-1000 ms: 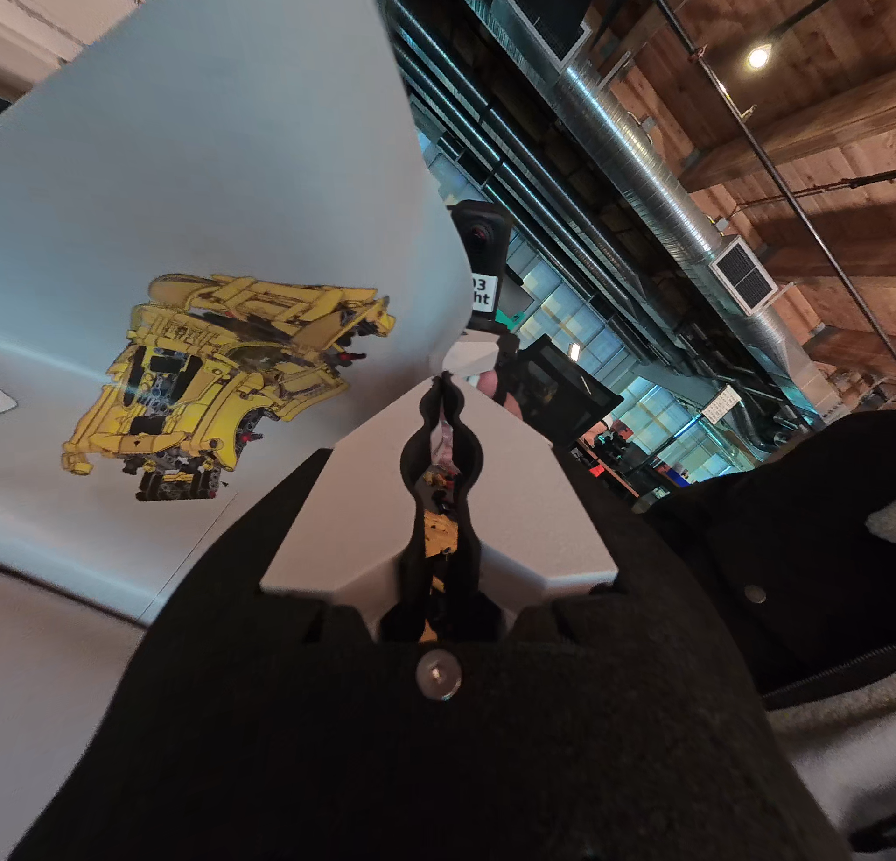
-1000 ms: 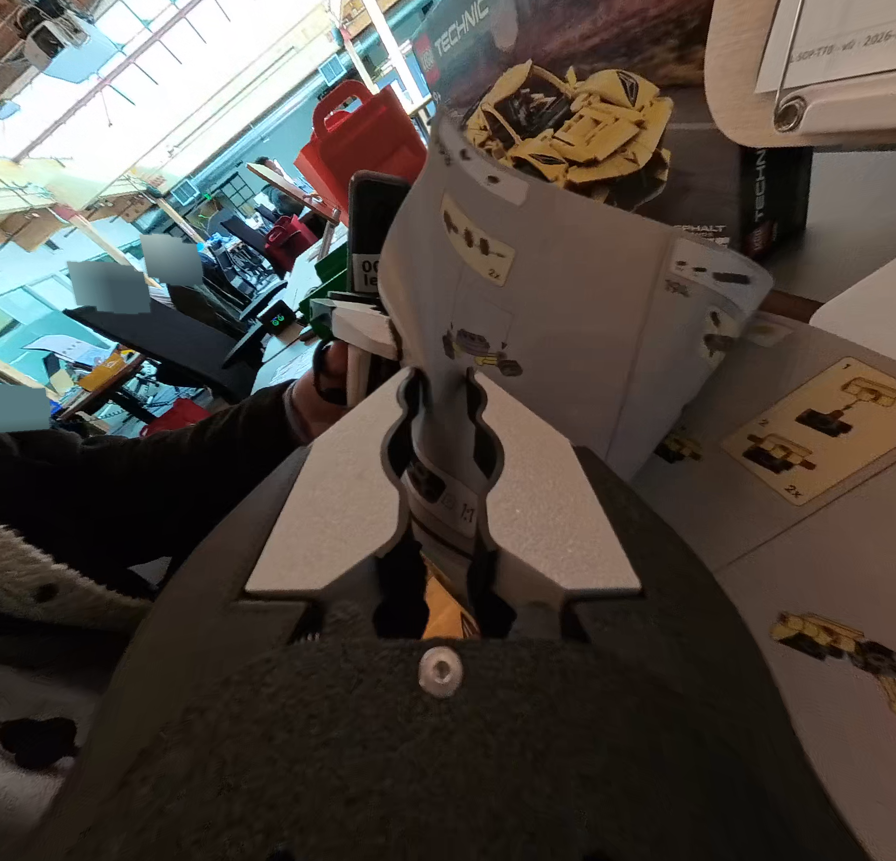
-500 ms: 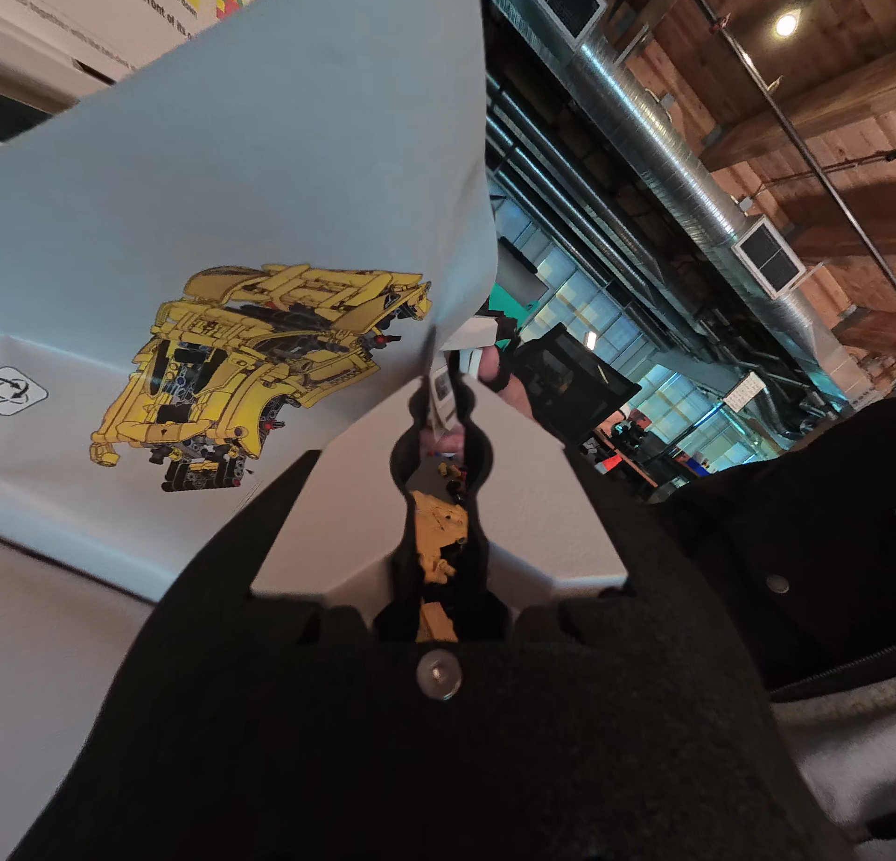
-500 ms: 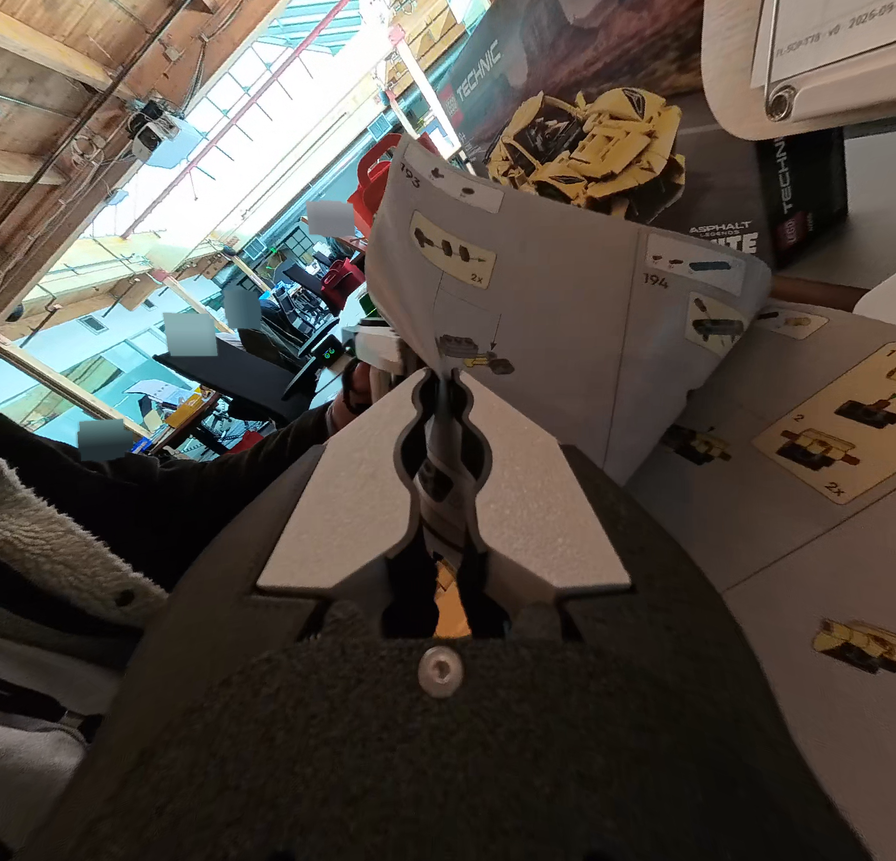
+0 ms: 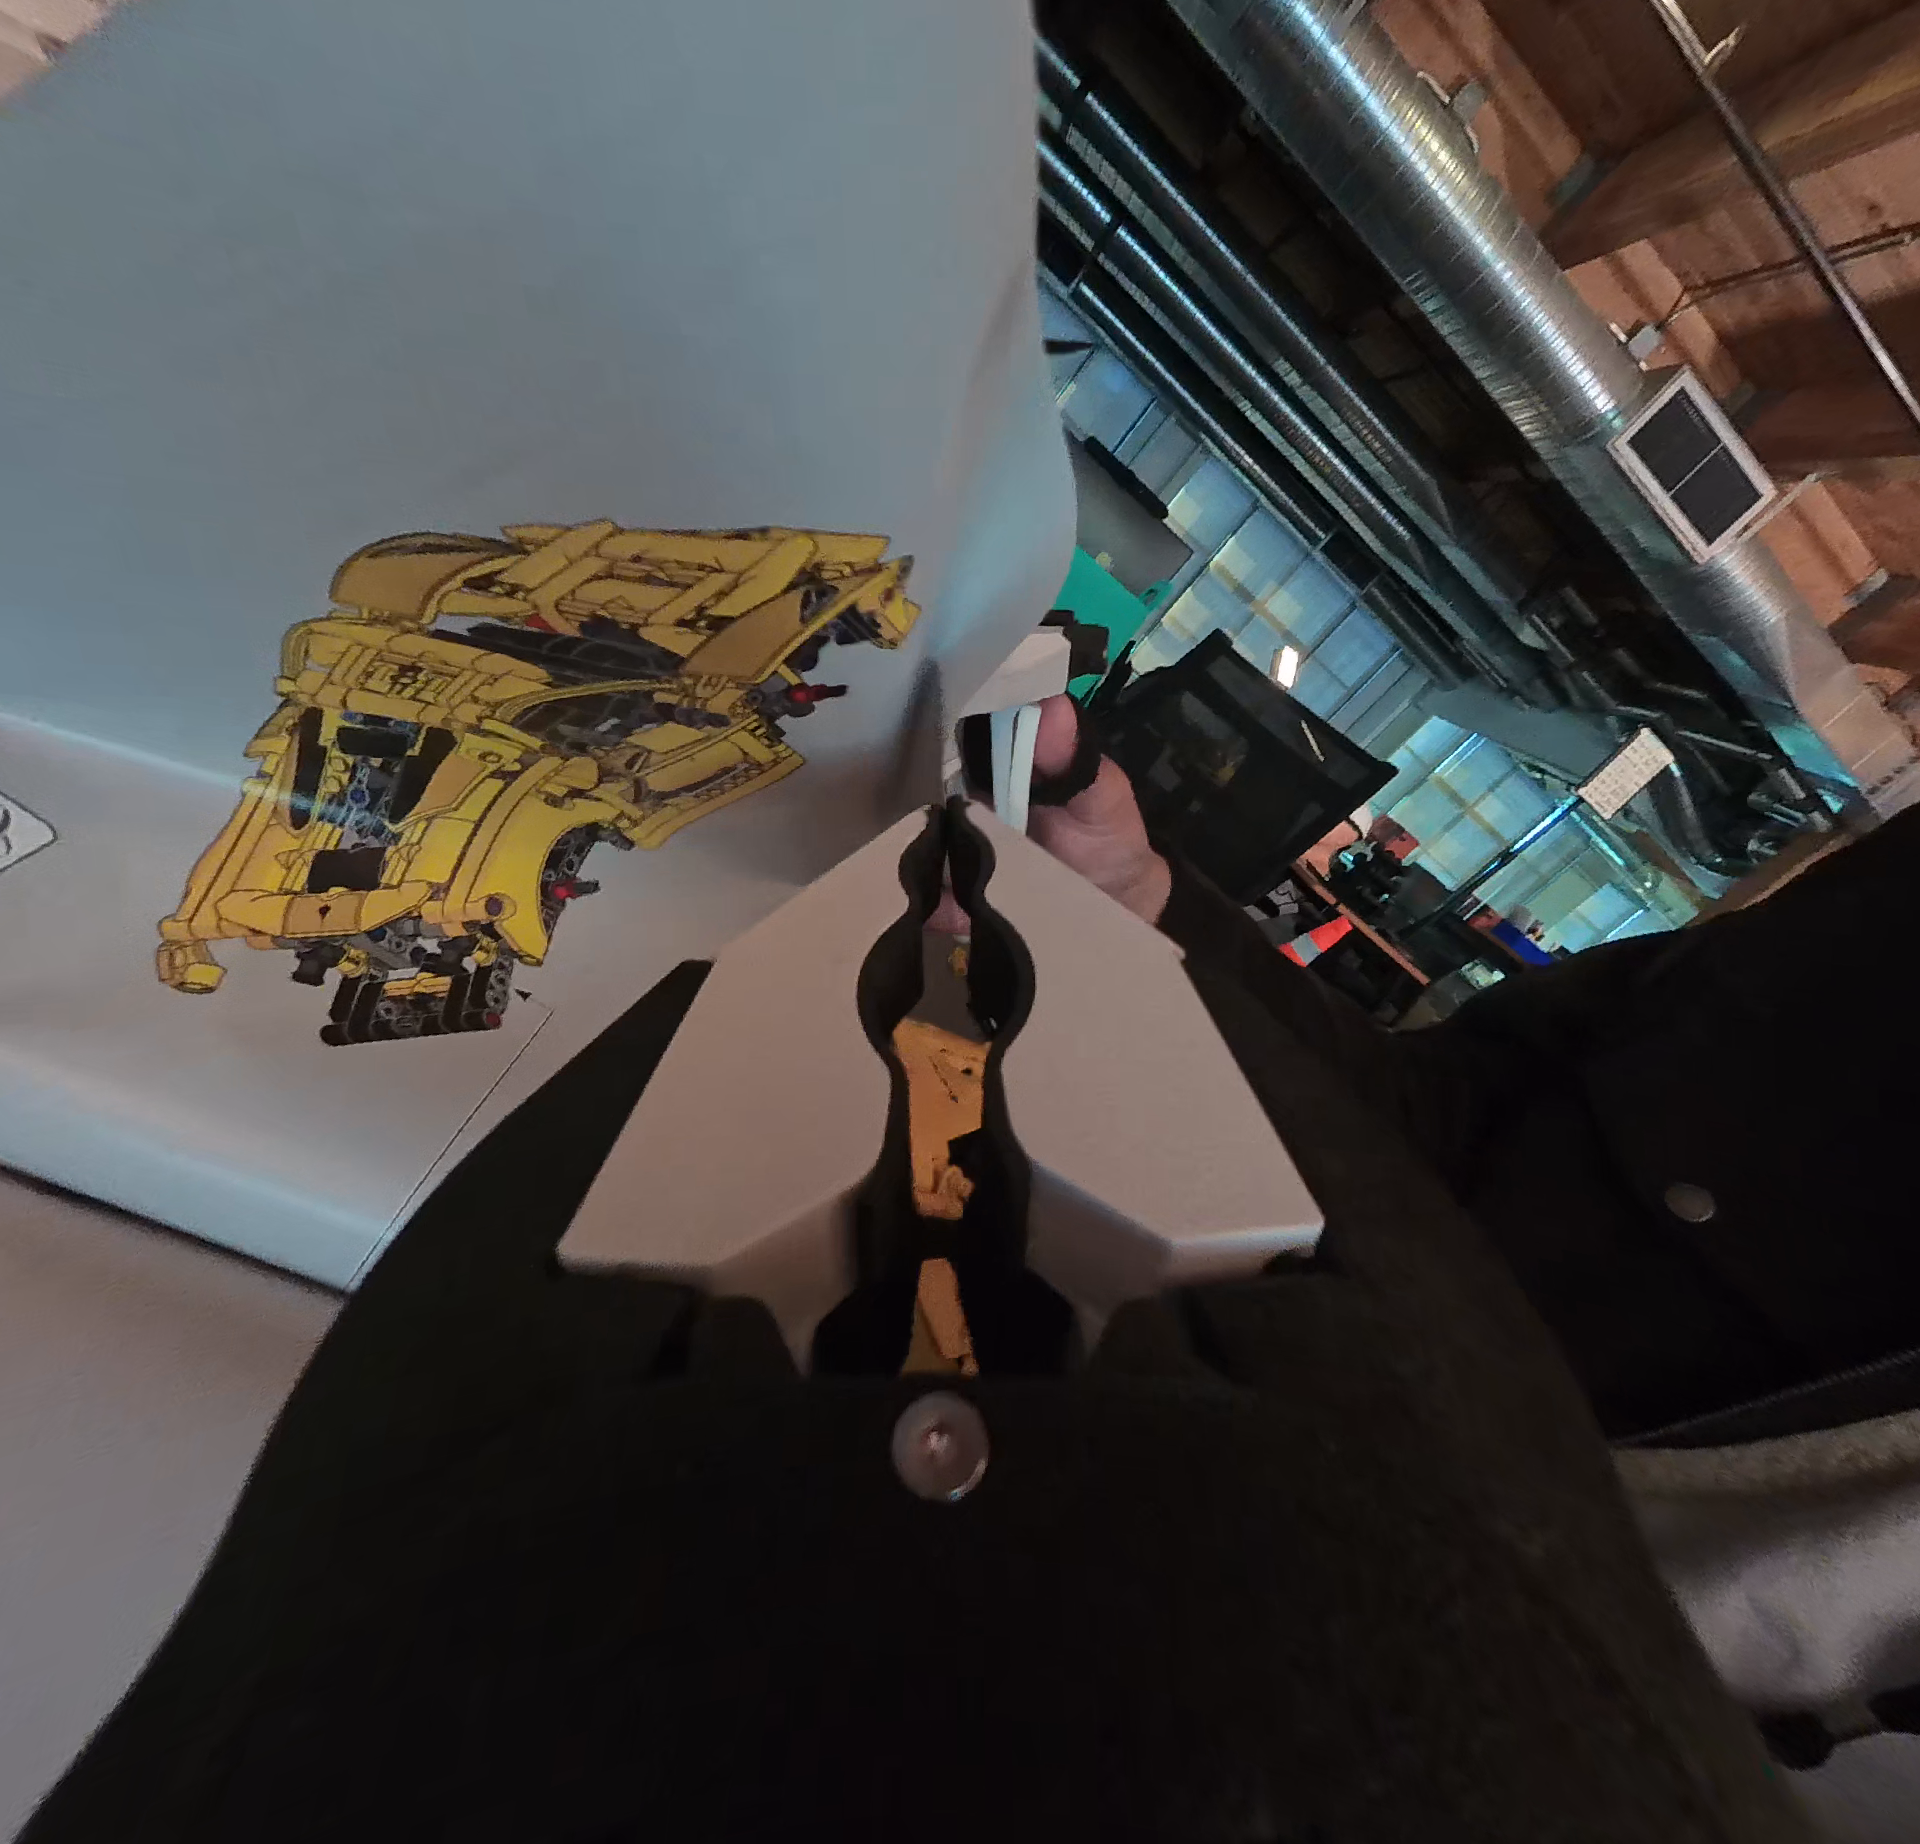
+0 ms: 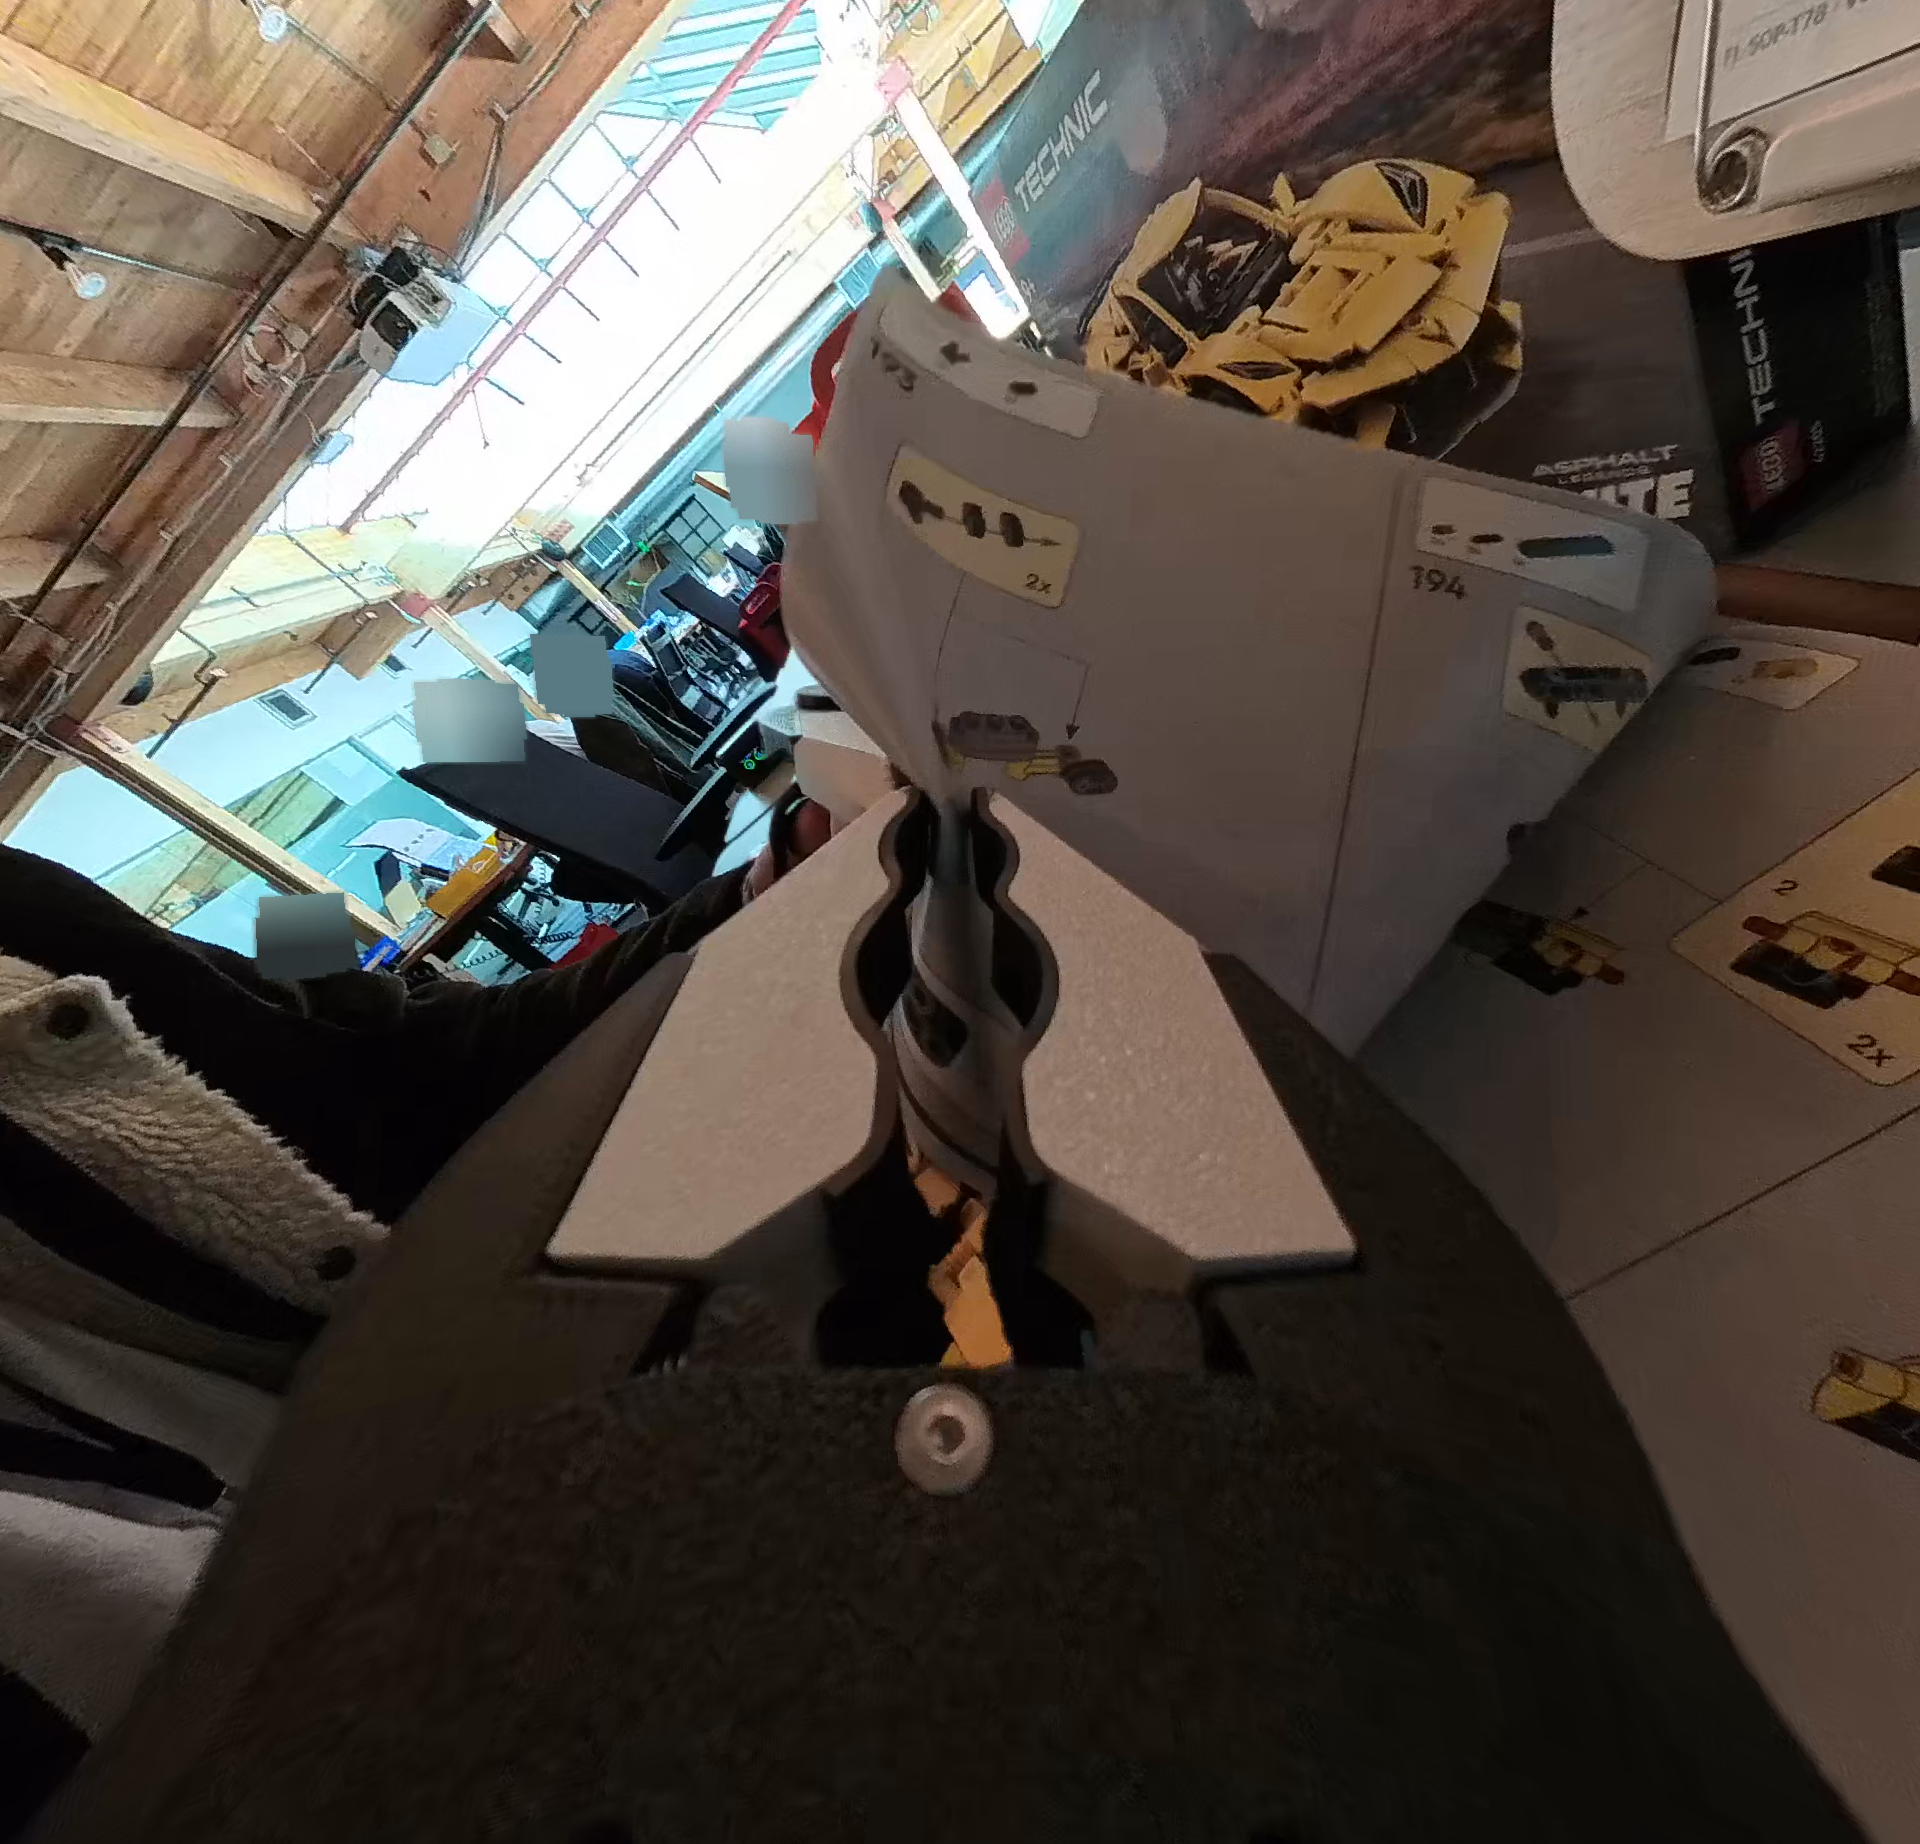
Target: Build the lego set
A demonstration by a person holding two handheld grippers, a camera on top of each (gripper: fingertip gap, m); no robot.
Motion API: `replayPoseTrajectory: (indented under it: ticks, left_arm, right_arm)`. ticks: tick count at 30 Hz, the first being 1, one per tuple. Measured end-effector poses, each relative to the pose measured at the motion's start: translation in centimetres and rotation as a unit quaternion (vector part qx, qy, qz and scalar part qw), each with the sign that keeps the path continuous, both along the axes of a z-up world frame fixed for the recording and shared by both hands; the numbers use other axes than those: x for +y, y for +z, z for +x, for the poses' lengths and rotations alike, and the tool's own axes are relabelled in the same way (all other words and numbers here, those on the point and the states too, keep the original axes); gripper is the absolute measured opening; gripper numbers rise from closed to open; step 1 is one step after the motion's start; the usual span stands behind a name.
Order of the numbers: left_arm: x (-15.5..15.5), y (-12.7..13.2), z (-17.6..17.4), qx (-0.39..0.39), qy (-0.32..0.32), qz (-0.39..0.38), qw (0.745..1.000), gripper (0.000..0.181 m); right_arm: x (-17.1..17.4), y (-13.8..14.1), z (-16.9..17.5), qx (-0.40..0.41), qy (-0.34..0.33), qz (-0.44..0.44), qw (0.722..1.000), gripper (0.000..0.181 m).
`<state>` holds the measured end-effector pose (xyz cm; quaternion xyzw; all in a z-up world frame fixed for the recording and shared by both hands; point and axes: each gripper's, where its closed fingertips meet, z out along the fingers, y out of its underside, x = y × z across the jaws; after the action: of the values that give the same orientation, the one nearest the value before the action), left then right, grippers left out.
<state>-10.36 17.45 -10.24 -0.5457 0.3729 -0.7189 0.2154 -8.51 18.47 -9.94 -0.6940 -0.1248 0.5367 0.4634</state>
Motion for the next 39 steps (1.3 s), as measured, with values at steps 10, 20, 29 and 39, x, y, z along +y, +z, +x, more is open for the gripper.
replayPoseTrajectory:
  ticks: [10,20,29,39]
  left_arm:
    - [-0.8,0.3,0.0,-0.015,-0.028,-0.021,0.999,0.0]
    - [0.0,0.4,0.2,-0.02,-0.006,-0.042,0.999,0.0]
    - [-0.1,0.3,0.1,-0.013,-0.007,-0.032,0.999,0.0]
    - [6.7,-3.9,-6.8,0.182,0.103,0.043,0.977,0.0]
  right_arm:
    - [-0.1,0.2,0.9,0.022,0.0,-0.005,1.0,0.005]
    - [0.7,-1.7,-0.6,-0.227,-0.071,0.075,0.969,0.087]
    - [1.2,-2.6,2.3,-0.176,-0.087,0.023,0.98,0.036]
    - [1.0,0.2,14.5,-0.249,-0.333,0.065,0.907,0.051]
